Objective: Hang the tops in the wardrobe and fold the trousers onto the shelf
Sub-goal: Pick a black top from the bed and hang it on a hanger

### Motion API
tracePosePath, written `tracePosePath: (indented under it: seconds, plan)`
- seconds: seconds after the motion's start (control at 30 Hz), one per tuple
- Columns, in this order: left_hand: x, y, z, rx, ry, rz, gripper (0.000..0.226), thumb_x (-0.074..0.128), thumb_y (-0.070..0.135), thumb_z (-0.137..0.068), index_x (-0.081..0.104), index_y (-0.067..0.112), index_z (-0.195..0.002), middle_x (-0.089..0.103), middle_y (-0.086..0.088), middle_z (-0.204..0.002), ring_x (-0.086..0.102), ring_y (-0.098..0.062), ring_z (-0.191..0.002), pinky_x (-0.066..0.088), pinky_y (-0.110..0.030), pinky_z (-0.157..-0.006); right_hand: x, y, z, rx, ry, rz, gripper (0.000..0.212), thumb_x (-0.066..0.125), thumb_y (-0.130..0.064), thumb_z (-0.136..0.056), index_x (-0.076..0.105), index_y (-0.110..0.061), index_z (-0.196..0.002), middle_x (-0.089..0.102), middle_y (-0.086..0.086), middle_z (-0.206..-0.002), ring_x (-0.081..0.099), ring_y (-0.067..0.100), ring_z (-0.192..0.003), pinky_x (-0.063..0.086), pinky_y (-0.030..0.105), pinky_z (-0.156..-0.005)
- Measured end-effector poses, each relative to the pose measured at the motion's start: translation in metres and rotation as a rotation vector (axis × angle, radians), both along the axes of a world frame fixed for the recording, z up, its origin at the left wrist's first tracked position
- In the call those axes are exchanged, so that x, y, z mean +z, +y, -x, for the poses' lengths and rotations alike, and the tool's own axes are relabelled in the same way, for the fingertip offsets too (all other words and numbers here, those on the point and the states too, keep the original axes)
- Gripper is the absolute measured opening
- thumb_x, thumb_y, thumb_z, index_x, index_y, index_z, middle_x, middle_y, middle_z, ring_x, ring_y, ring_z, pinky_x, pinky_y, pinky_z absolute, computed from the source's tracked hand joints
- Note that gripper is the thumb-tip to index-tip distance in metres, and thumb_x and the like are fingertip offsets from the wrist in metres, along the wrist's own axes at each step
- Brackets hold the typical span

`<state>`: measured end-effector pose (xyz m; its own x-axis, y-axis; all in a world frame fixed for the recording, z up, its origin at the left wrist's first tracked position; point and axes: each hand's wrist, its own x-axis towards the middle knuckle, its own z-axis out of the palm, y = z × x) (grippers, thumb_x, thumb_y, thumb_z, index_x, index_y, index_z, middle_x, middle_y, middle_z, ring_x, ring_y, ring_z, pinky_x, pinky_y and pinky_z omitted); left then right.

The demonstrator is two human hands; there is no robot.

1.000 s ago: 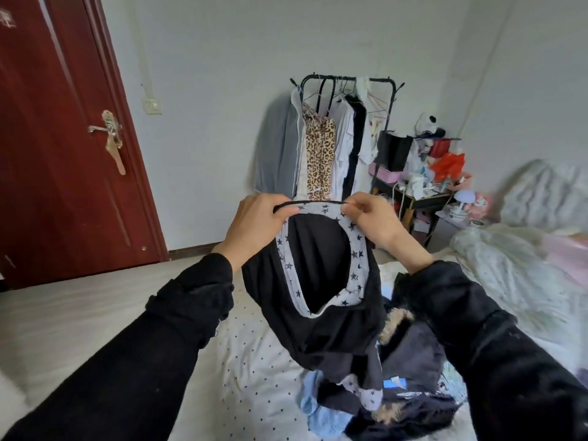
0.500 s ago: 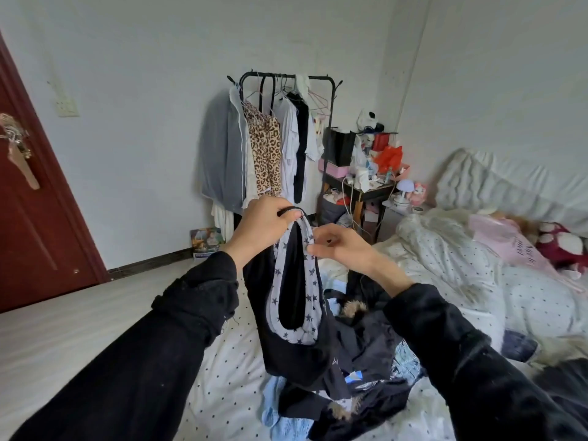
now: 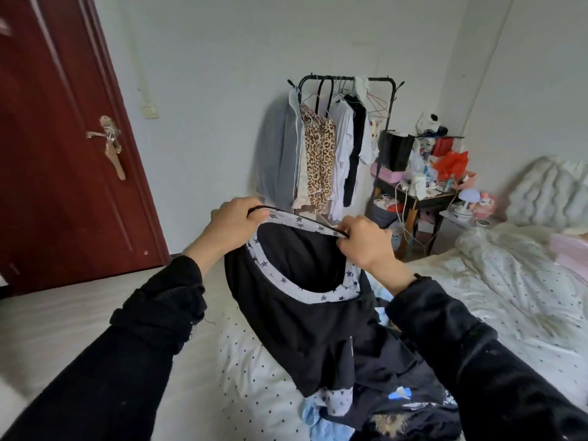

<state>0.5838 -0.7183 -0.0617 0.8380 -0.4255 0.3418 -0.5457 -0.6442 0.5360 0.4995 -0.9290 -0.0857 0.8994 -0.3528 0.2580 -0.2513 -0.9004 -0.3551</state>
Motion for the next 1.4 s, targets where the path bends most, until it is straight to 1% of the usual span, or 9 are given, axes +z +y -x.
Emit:
tracePosePath:
  seconds: [0.2,0.3,0.47,0.7,0.9,1.07,1.23,1.3,1.4]
  plan:
    - [-0.039,0.068,0.021,0.004,0.175,-0.336,0.028,0.035,0.052,-0.096,0.037,0.026,-0.108,0.049,0.006,-0.072,0.043,-0.018,-0.089,0.025,-0.031,-0.084,0.007,0.044,-0.012,0.085,0.001,0.011,0.026,0.052,-0.007,-0.083,0.063,-0.015,-0.105,0.065,0.013,-0.109,0.056,0.034,-0.108,0.038,0.040,-0.092]
    - [-0.054,0.100,0.037,0.089,-0.052,-0.447,0.031,0.045,0.052,-0.093,0.035,0.028,-0.109,0.051,0.012,-0.076,0.044,-0.009,-0.072,0.015,-0.030,-0.073,0.004,0.076,-0.021,0.201,0.032,-0.030,0.025,0.054,-0.008,-0.083,0.069,-0.017,-0.101,0.067,0.011,-0.107,0.058,0.034,-0.106,0.046,0.041,-0.091]
    - [-0.056,0.162,0.060,0.285,-0.183,-0.327,0.029,0.044,0.014,-0.091,0.053,0.028,-0.115,0.062,0.010,-0.103,0.056,-0.017,-0.084,0.023,-0.032,-0.087,0.000,0.133,-0.031,0.334,0.064,-0.122,0.016,0.063,-0.018,-0.083,0.073,-0.017,-0.096,0.070,0.010,-0.102,0.061,0.031,-0.101,0.048,0.041,-0.090]
    - [-0.087,0.256,0.112,0.449,-0.027,-0.190,0.027,0.051,0.008,-0.085,0.056,0.025,-0.104,0.067,0.012,-0.100,0.061,-0.021,-0.092,0.027,-0.031,-0.092,-0.014,0.218,-0.018,0.606,0.336,-0.170,0.019,0.061,-0.019,-0.089,0.067,-0.010,-0.104,0.058,0.001,-0.092,0.055,0.018,-0.092,0.038,0.024,-0.078]
    - [-0.130,0.325,0.175,0.480,-0.010,-0.101,0.030,0.052,-0.007,-0.078,0.062,0.021,-0.082,0.064,0.011,-0.075,0.062,-0.023,-0.068,0.048,-0.045,-0.082,-0.069,0.301,0.031,0.859,0.574,-0.029,0.032,0.060,-0.031,-0.091,0.061,-0.013,-0.118,0.066,0.005,-0.102,0.060,0.020,-0.096,0.037,0.020,-0.062]
    - [-0.127,0.348,0.207,0.436,-0.142,-0.102,0.033,0.049,-0.001,-0.069,0.066,0.026,-0.077,0.062,0.016,-0.079,0.059,-0.013,-0.074,0.040,-0.038,-0.081,-0.099,0.367,0.067,1.037,0.658,-0.046,0.046,0.061,-0.047,-0.086,0.052,-0.031,-0.128,0.065,-0.007,-0.111,0.059,0.014,-0.103,0.043,0.031,-0.094]
    - [-0.125,0.378,0.247,0.441,-0.211,-0.092,0.027,0.046,0.014,-0.078,0.069,0.027,-0.080,0.058,0.016,-0.086,0.041,0.002,-0.075,0.018,-0.024,-0.073,-0.110,0.427,0.099,1.219,0.517,-0.264,0.023,0.070,-0.035,-0.082,0.050,-0.043,-0.078,0.056,-0.018,-0.088,0.056,0.010,-0.087,0.044,0.037,-0.092]
    - [-0.125,0.400,0.267,0.502,-0.188,-0.017,0.028,0.040,0.015,-0.079,0.067,0.022,-0.081,0.059,0.019,-0.086,0.041,0.007,-0.076,0.021,-0.022,-0.076,-0.112,0.446,0.106,1.284,0.545,-0.389,0.015,0.069,-0.025,-0.085,0.060,-0.037,-0.091,0.062,-0.012,-0.097,0.059,0.005,-0.086,0.047,0.028,-0.086]
    - [-0.125,0.435,0.297,0.674,-0.096,0.088,0.022,0.050,0.001,-0.084,0.066,0.015,-0.082,0.056,0.026,-0.082,0.033,0.018,-0.087,0.026,-0.013,-0.079,-0.105,0.475,0.112,1.308,0.556,-0.473,0.044,0.060,-0.018,-0.092,0.047,-0.025,-0.134,0.056,-0.009,-0.119,0.054,-0.004,-0.093,0.040,0.013,-0.081]
